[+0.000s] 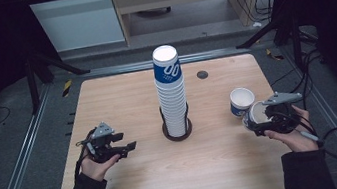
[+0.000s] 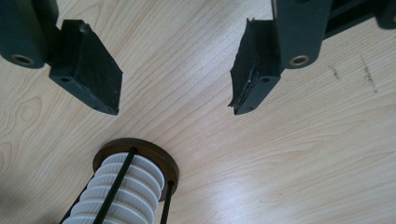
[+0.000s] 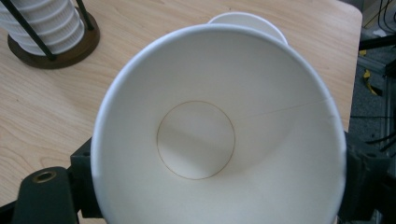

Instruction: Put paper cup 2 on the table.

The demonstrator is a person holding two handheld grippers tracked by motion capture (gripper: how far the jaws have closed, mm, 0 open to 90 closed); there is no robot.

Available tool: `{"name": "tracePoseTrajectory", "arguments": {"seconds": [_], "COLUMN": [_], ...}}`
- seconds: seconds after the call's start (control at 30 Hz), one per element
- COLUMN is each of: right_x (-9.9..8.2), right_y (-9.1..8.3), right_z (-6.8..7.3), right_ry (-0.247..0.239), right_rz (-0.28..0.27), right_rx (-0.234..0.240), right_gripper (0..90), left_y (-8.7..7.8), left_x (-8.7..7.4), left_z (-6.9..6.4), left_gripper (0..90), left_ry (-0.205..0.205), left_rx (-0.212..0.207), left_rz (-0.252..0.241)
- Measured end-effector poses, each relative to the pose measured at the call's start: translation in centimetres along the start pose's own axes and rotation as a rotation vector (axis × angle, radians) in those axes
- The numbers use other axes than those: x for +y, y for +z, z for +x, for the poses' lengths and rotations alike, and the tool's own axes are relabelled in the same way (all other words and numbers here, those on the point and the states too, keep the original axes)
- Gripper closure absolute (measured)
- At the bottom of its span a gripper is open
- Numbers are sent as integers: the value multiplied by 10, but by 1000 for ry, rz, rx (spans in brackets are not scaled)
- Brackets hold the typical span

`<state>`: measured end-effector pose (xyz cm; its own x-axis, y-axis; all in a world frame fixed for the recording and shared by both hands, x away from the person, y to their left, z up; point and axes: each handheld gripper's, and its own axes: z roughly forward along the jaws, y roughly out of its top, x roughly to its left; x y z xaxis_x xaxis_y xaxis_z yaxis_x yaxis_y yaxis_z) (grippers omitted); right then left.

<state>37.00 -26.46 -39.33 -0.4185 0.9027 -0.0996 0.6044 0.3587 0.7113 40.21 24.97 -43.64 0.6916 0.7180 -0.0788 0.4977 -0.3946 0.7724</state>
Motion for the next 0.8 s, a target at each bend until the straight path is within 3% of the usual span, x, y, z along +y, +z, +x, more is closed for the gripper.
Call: {"name": "tracePoseTrajectory", "arguments": {"seconds": [0.33, 0.8], "right_x": [-6, -7], "right_y": [20, 43], "right_z": [-5, -9], "right_ry": [-11, -28], "right_rz": [93, 176], "right_rx": [-31, -26], "right_gripper": [147, 147], "left_y": [-2, -3], "left_x": [1, 1], "left_z": [0, 2], "left_gripper": [331, 333], "left_ry": [4, 0], "left_rx": [4, 12], "left_rz": [-9, -9]}}
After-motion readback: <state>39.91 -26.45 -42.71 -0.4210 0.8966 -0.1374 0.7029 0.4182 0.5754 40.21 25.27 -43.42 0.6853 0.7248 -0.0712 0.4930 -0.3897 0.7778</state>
